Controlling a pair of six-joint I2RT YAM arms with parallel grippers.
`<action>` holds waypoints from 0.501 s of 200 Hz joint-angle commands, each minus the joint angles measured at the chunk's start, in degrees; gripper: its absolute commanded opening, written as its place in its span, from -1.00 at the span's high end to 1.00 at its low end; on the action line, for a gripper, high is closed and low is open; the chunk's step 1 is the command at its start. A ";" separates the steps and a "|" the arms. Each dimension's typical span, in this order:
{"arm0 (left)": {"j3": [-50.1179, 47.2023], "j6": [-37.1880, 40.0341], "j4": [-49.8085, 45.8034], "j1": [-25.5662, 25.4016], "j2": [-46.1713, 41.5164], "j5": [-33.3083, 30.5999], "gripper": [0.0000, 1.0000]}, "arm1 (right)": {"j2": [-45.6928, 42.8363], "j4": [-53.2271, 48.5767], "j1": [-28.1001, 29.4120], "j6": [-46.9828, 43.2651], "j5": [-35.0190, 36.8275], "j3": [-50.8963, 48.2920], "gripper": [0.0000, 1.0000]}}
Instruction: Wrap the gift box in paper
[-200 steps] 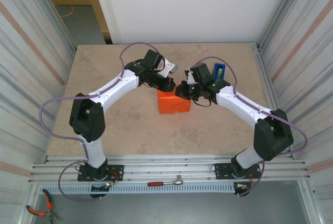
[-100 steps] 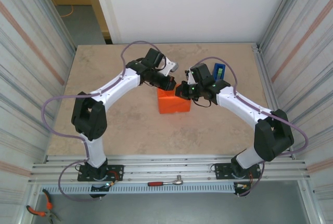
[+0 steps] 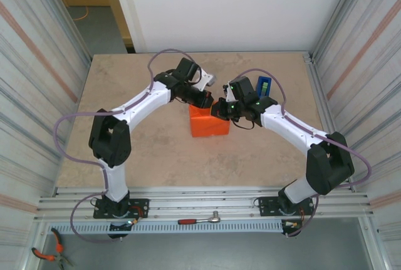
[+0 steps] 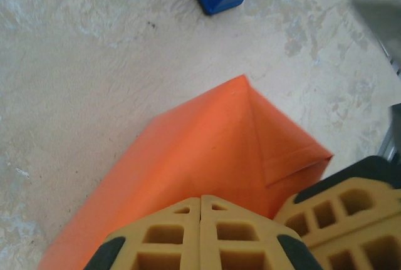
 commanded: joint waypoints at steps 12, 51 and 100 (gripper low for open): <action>-2.39 -0.61 0.72 -0.30 0.71 -0.17 1.00 | 3.06 -7.29 0.85 0.09 1.64 -3.17 1.00; -0.03 1.09 -1.67 -0.04 -1.66 -0.39 1.00 | 2.82 -7.36 0.90 0.21 1.77 -3.30 1.00; -2.04 2.19 -3.12 0.65 -7.12 0.59 0.99 | 2.76 -7.28 0.95 0.32 1.92 -3.38 1.00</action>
